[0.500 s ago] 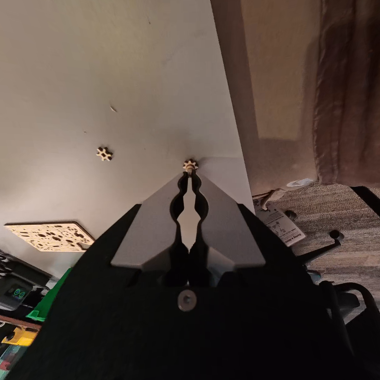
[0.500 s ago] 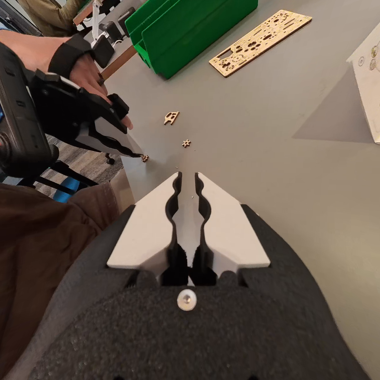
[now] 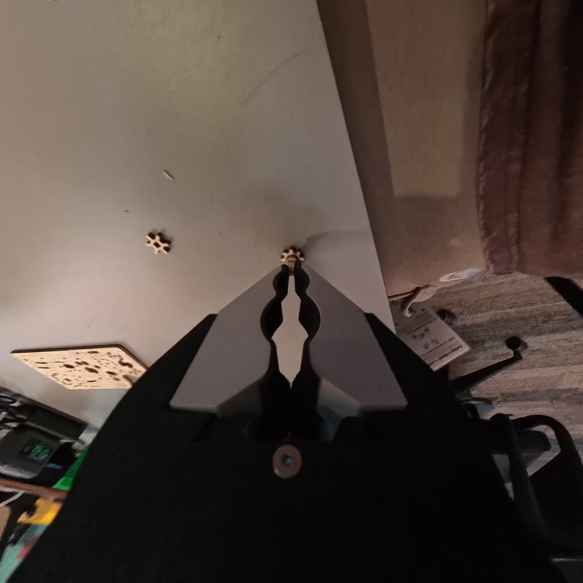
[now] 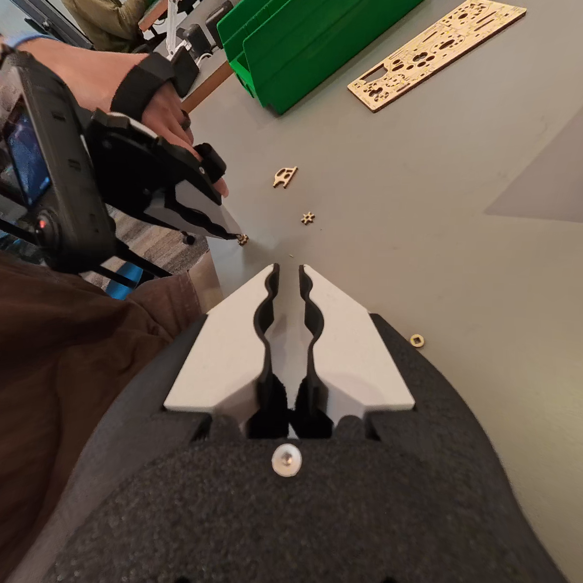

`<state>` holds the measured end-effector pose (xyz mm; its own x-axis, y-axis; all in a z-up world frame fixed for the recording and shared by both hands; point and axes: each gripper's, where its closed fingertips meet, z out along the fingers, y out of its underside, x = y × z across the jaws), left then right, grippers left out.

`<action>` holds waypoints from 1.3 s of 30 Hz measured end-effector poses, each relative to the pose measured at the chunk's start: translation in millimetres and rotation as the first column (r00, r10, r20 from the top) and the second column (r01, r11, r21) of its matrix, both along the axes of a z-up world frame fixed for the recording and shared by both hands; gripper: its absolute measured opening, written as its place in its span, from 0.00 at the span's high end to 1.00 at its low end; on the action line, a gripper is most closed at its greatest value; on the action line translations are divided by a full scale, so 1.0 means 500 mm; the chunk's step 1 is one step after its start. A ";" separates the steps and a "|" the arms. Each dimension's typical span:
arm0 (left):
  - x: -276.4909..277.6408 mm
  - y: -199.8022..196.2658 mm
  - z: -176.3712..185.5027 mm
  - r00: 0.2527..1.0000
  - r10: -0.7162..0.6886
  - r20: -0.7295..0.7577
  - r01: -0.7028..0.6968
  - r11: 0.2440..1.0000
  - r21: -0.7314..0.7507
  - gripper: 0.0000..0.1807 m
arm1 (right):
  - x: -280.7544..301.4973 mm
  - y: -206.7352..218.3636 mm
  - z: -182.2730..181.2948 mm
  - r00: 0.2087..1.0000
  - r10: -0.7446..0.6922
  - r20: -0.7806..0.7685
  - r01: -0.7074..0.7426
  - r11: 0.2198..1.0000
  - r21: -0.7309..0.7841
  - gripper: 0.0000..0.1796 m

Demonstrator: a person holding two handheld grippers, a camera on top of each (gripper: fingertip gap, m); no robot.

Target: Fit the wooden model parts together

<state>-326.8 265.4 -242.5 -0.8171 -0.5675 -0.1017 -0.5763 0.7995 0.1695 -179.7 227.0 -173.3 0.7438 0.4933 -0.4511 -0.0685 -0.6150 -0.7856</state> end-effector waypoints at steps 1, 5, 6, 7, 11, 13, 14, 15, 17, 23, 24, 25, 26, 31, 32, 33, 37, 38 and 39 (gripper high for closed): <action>0.000 0.000 0.000 1.000 0.010 0.009 -0.010 1.000 -0.015 1.00 | 0.000 0.000 0.000 1.000 -0.001 -0.003 0.001 1.000 -0.001 0.93; 0.000 0.000 -0.001 0.999 0.018 0.033 -0.017 0.999 -0.040 1.00 | -0.002 -0.002 -0.001 1.000 0.007 -0.012 -0.007 1.000 -0.008 0.94; -0.001 0.000 -0.001 0.999 0.033 0.038 -0.031 0.998 -0.054 1.00 | -0.002 -0.003 -0.002 1.000 0.010 -0.011 -0.010 1.000 -0.010 0.94; -0.001 0.000 -0.001 0.999 0.034 0.042 -0.031 0.998 -0.056 1.00 | -0.003 -0.004 -0.002 1.000 0.012 -0.010 -0.013 1.000 -0.012 0.94; -0.001 -0.001 -0.001 0.998 0.032 0.048 -0.029 0.998 -0.056 1.00 | -0.010 -0.006 -0.004 1.000 0.026 -0.014 -0.027 0.999 -0.020 0.94; -0.001 -0.001 -0.001 0.999 0.022 0.048 -0.020 0.999 -0.038 1.00 | -0.013 -0.007 -0.003 0.999 0.032 -0.015 -0.032 0.999 -0.020 0.94; -0.001 -0.001 -0.001 0.999 0.012 0.042 -0.011 1.000 -0.023 1.00 | -0.014 -0.007 -0.003 0.999 0.035 -0.015 -0.036 0.999 -0.021 0.94; -0.001 0.000 0.000 0.999 0.019 0.042 -0.017 0.999 -0.034 1.00 | -0.016 -0.009 -0.003 0.999 0.040 -0.020 -0.040 0.999 -0.022 0.94; 0.000 -0.003 0.002 0.997 0.052 0.066 -0.047 0.996 -0.070 1.00 | -0.023 -0.015 -0.001 0.997 0.063 -0.040 -0.063 0.998 -0.018 0.91; 0.170 -0.049 0.135 0.681 0.476 0.557 -0.226 0.859 -0.459 0.99 | -0.039 -0.013 0.036 0.993 0.105 0.046 -0.113 0.973 0.202 0.73; 0.191 -0.060 0.164 0.567 0.617 0.546 -0.237 0.756 -0.610 0.99 | -0.043 -0.013 0.043 0.989 0.097 0.108 -0.124 0.955 0.270 0.72; 0.208 -0.064 0.190 0.450 0.732 0.512 -0.225 0.647 -0.729 0.99 | -0.047 -0.012 0.055 0.985 0.073 0.159 -0.124 0.933 0.337 0.73; 0.219 -0.071 0.211 0.359 0.818 0.449 -0.191 0.535 -0.823 0.99 | -0.050 -0.009 0.073 0.984 0.029 0.178 -0.099 0.911 0.399 0.74; 0.224 -0.087 0.282 0.095 0.995 -0.035 0.140 -0.048 -0.989 0.99 | -0.062 0.003 0.146 0.951 -0.217 0.222 0.058 0.827 0.559 0.72; 0.219 -0.093 0.295 0.100 0.989 -0.110 0.215 -0.129 -0.968 0.99 | -0.070 0.002 0.159 0.934 -0.257 0.250 0.062 0.803 0.592 0.73; 0.212 -0.100 0.307 0.122 0.976 -0.182 0.283 -0.210 -0.936 0.99 | -0.082 0.000 0.171 0.916 -0.289 0.279 0.053 0.777 0.628 0.75; 0.196 -0.110 0.325 0.195 0.919 -0.344 0.395 -0.395 -0.829 0.99 | -0.114 -0.008 0.182 0.840 -0.394 0.374 0.022 0.713 0.700 0.82; 0.195 -0.113 0.328 0.212 0.908 -0.360 0.401 -0.417 -0.816 0.99 | -0.117 -0.011 0.183 0.829 -0.408 0.382 0.019 0.703 0.711 0.83; 0.193 -0.117 0.331 0.230 0.902 -0.366 0.403 -0.431 -0.807 0.99 | -0.117 -0.014 0.186 0.824 -0.418 0.382 0.018 0.694 0.720 0.83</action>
